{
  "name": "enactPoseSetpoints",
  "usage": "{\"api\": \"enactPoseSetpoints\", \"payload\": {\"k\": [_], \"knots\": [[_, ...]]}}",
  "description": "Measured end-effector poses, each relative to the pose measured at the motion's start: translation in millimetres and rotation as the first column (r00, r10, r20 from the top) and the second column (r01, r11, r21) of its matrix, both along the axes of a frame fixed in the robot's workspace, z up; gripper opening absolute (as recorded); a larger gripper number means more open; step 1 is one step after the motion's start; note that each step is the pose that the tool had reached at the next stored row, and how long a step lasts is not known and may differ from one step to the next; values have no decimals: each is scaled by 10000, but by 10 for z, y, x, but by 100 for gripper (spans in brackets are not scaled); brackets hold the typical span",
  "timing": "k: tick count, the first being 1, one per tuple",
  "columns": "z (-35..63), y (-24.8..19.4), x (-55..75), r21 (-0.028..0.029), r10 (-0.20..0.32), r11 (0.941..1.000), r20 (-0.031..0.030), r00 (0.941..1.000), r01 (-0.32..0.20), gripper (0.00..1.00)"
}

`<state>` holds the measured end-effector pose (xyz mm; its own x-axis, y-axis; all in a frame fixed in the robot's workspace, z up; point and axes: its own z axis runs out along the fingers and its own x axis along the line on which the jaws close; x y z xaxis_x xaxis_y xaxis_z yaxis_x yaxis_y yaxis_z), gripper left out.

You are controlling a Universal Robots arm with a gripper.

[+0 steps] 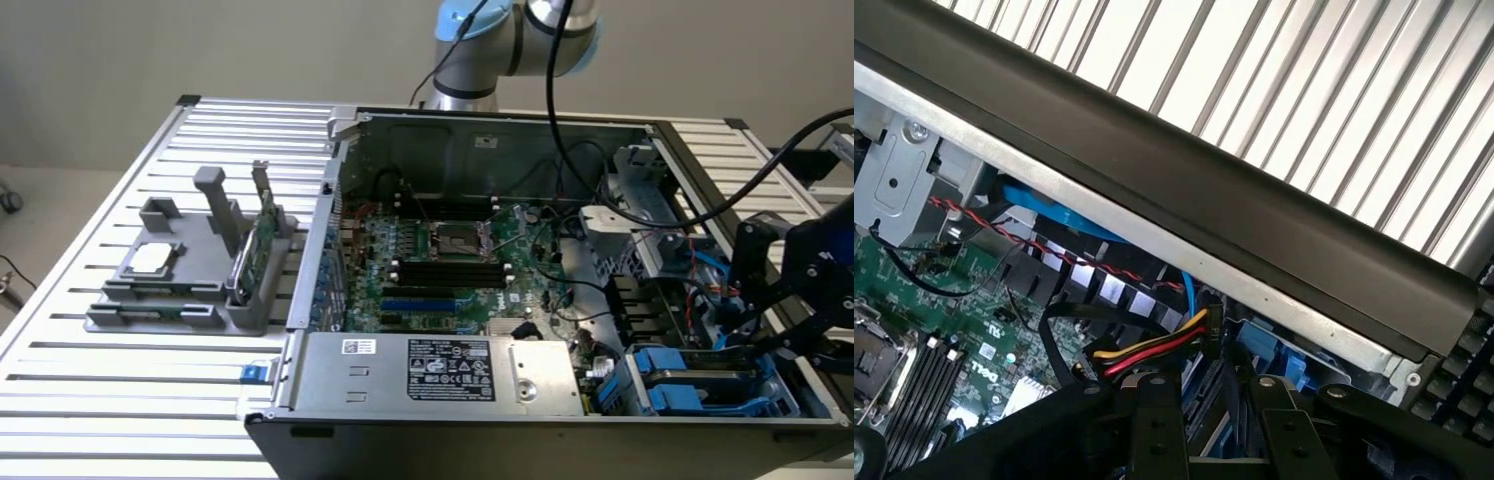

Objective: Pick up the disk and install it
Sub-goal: 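Insert the disk into the insertion slot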

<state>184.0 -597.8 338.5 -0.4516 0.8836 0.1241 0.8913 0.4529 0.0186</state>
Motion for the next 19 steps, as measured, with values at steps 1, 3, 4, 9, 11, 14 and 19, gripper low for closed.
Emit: {"api": "enactPoseSetpoints", "payload": {"k": [1, 3, 4, 9, 11, 14, 19], "knots": [[-1, 4, 0, 3, 0, 10000, 0, 10000, 0, 31], [0, 12, -1, 3, 1, 10000, 0, 10000, -1, 31], [0, 15, 0, 1, 2, 10000, 0, 10000, -2, 31], [-5, 17, 3, 0, 34, 10000, 4, 10000, -34, 31], [-11, 18, 5, 2, 62, 10000, 7, 10000, -62, 31], [-19, 20, 7, 1, 102, 9999, 16, 9999, -102, 31], [-24, 24, 12, 3, 145, 9999, 17, 9999, -145, 31]]}}
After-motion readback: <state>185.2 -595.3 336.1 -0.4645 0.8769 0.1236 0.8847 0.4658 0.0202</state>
